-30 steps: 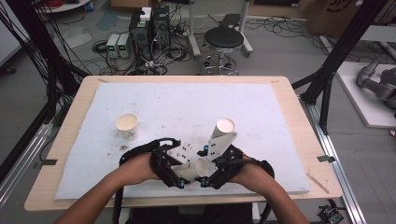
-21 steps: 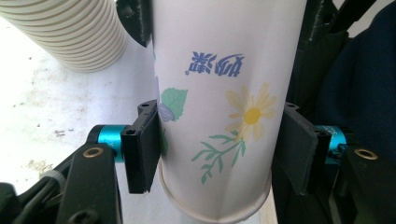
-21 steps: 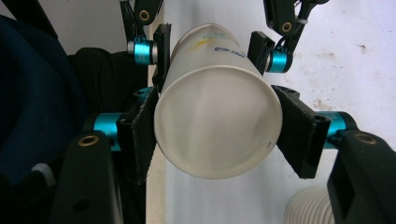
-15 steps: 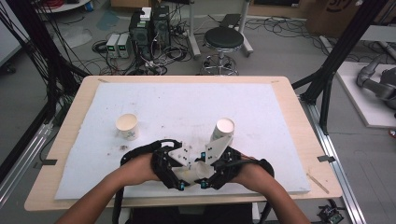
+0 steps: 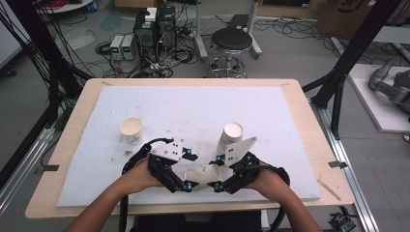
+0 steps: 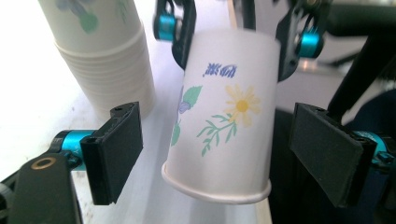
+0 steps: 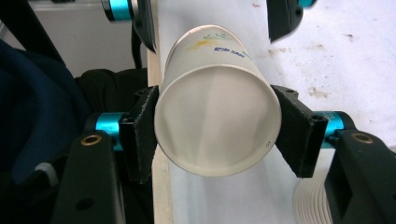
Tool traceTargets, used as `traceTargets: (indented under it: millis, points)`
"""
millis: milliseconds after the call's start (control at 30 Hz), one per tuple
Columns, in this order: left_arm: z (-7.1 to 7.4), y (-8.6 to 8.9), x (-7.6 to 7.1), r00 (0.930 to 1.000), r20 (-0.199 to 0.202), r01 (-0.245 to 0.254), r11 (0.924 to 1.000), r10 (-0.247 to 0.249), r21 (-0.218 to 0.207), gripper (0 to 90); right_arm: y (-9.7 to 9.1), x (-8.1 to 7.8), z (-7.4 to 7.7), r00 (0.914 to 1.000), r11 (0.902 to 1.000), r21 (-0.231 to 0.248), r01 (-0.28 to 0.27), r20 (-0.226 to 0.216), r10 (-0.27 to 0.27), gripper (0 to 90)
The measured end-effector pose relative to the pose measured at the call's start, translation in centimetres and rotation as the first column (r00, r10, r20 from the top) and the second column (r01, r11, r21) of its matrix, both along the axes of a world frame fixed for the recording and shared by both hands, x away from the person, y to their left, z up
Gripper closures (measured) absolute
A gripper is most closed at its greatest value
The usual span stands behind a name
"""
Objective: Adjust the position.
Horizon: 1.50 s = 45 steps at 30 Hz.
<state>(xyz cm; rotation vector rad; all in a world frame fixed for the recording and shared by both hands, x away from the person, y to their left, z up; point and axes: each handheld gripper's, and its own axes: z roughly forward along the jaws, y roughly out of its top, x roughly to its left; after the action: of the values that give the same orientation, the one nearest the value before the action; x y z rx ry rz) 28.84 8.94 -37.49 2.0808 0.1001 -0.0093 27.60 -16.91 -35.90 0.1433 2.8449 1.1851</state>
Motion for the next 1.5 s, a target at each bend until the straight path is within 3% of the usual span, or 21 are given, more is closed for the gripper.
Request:
traceTargets:
  millis: [33,67,100,133,200,233,267,433,633,900,1167,1500]
  points:
    - [0.0,0.0,0.0,1.0000,0.000,0.000,1.0000,0.000,0.000,17.7,-0.2,-0.1,-0.1,1.0000,0.9999,0.010,0.005,-0.005,-0.005,37.8]
    - [-0.1,0.3,0.0,1.0000,-0.004,-0.009,0.9989,0.009,-0.047,17.8,-0.4,-0.1,-0.2,0.9999,0.9997,0.024,0.011,-0.002,-0.011,37.9]
    - [-0.1,0.3,0.0,1.0000,-0.004,-0.009,0.9989,0.009,-0.047,17.8,-0.4,-0.1,-0.2,0.9999,0.9997,0.024,0.011,-0.002,-0.011,37.9]
    - [-0.3,0.6,-0.1,0.9997,-0.019,-0.017,0.9951,0.016,-0.098,17.8,-0.8,-0.2,-0.3,0.9998,0.9986,0.049,0.020,-0.008,-0.020,37.9]
    - [-0.6,0.9,-0.2,0.9996,-0.023,-0.018,0.9899,0.015,-0.141,17.7,-1.2,-0.2,-0.6,0.9995,0.9968,0.074,0.031,-0.014,-0.030,37.9]
    - [-0.6,0.9,-0.2,0.9996,-0.023,-0.018,0.9899,0.015,-0.141,17.7,-1.4,-0.3,-0.7,0.9992,0.9958,0.083,0.038,-0.013,-0.037,37.9]
    - [-1.0,1.0,-0.3,0.9993,-0.028,-0.029,0.9850,0.025,-0.170,17.7,-1.6,-0.3,-0.8,0.9990,0.9945,0.096,0.043,-0.013,-0.042,37.9]
    - [-1.7,1.0,-0.5,0.9990,-0.033,-0.037,0.9792,0.031,-0.200,17.7,-2.6,-0.7,-1.2,0.9982,0.9865,0.153,0.059,-0.014,-0.058,37.9]
    - [-2.3,0.8,-0.9,0.9994,-0.027,-0.030,0.9653,0.024,-0.259,17.7,-3.5,-1.0,-1.4,0.9978,0.9783,0.196,0.067,-0.014,-0.065,37.9]
    - [-2.8,0.5,-1.0,0.9998,-0.019,-0.016,0.9558,0.011,-0.294,17.7,-3.9,-1.4,-1.7,0.9982,0.9660,0.252,0.059,-0.022,-0.056,37.9]
    - [-3.0,0.4,-1.1,0.9999,-0.005,-0.011,0.9549,0.010,-0.297,17.7,-4.0,-1.3,-1.8,0.9983,0.9633,0.262,0.058,-0.023,-0.054,37.9]
    - [-3.3,0.1,-1.5,0.9996,0.029,0.007,0.9616,0.001,-0.274,17.5,-4.0,-1.2,-1.7,0.9985,0.9600,0.276,0.049,-0.037,-0.040,37.9]
